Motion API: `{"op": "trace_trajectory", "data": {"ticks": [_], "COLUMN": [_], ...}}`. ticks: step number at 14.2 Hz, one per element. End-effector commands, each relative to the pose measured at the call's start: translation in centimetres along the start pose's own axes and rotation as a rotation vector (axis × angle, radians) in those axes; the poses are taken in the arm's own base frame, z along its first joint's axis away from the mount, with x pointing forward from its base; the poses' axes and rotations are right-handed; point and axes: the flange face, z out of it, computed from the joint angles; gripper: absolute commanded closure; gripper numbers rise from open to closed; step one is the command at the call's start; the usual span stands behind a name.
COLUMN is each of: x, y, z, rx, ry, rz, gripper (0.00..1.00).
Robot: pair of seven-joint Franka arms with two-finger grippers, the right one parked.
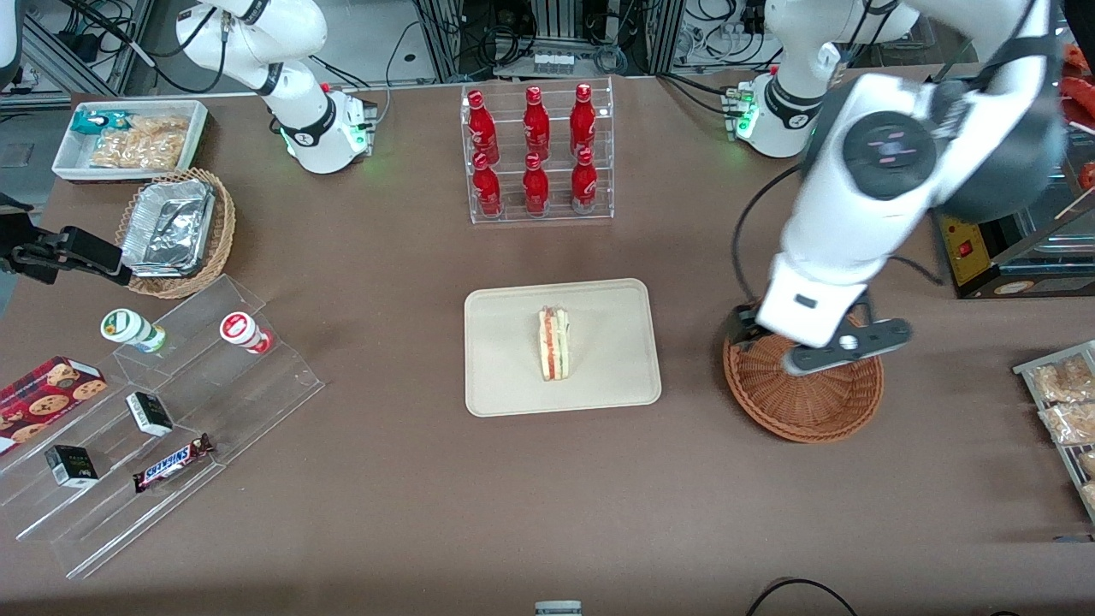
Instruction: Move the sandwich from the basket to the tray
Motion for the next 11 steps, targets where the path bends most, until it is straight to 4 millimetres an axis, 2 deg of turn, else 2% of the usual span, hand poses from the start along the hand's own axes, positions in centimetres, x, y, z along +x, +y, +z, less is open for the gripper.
{"op": "trace_trajectory", "data": {"ticks": [1,3,5,6,8,11], "x": [-1.0,-1.1,-2.8,-3.9,-4.6,-4.3], "y": [-7.9,-12.9,-15.5,-16.0,-15.9,-15.5], "z": [-1.5,-3.3,-5.5,-6.7,-8.2,-8.0], "rx": [0.002,-0.04,-0.033,-0.021,-0.02,-0.02], "ry": [-0.07,-0.119,-0.154,-0.174,-0.169,-0.173], "rz": [0.096,0.153,0.207,0.202,0.21,0.215], "gripper": [0.0,0.0,0.0,0.0,0.0,0.0]}}
